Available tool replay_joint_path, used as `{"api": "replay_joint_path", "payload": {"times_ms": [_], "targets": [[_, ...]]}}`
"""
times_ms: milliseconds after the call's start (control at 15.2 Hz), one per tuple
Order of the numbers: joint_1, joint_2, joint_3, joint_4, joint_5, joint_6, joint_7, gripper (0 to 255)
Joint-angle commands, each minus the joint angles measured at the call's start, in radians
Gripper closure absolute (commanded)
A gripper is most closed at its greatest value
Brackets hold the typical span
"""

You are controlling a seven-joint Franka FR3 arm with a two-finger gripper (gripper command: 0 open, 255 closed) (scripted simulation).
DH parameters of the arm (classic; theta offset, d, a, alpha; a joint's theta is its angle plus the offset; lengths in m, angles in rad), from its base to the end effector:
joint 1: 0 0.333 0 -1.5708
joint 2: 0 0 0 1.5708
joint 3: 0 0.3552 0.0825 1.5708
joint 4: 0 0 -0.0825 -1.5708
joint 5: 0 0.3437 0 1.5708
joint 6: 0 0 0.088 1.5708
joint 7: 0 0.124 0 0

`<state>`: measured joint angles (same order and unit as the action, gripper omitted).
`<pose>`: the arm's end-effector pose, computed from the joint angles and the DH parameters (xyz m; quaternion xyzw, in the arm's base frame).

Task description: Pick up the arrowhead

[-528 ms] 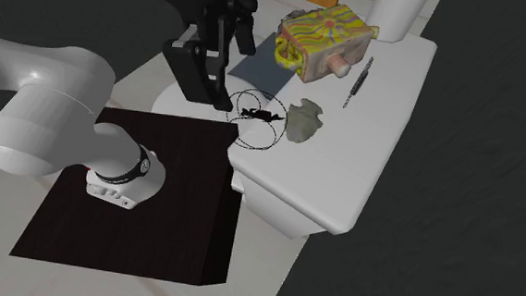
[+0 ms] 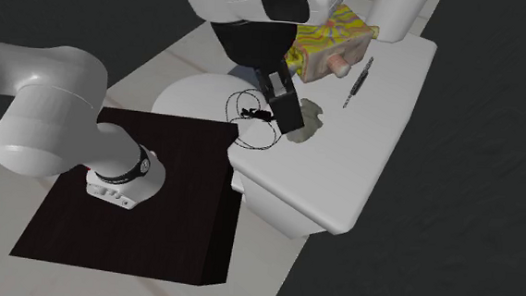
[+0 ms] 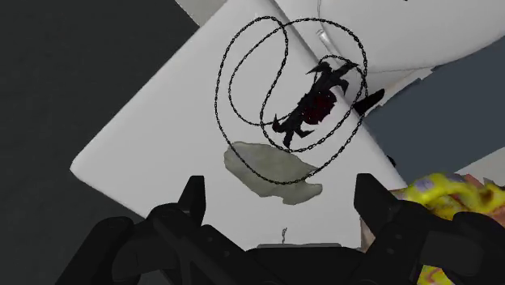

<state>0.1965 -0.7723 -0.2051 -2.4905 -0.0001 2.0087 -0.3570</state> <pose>0.2872 -0.0211 0.5770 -0.9695 -0.1892 -0.1483 0.0483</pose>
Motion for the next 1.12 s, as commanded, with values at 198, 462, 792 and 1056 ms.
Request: {"api": "replay_joint_path", "payload": {"times_ms": [198, 462, 792, 1056], "targets": [[0.157, 0.079, -0.118, -0.04, 0.005, 0.205, -0.355, 0], [0.157, 0.088, -0.128, -0.088, 0.005, 0.26, -0.365, 0], [0.158, 0.099, -0.138, -0.128, 0.006, 0.311, -0.376, 0], [0.159, 0.101, -0.138, -0.127, 0.006, 0.312, -0.375, 255]]}}
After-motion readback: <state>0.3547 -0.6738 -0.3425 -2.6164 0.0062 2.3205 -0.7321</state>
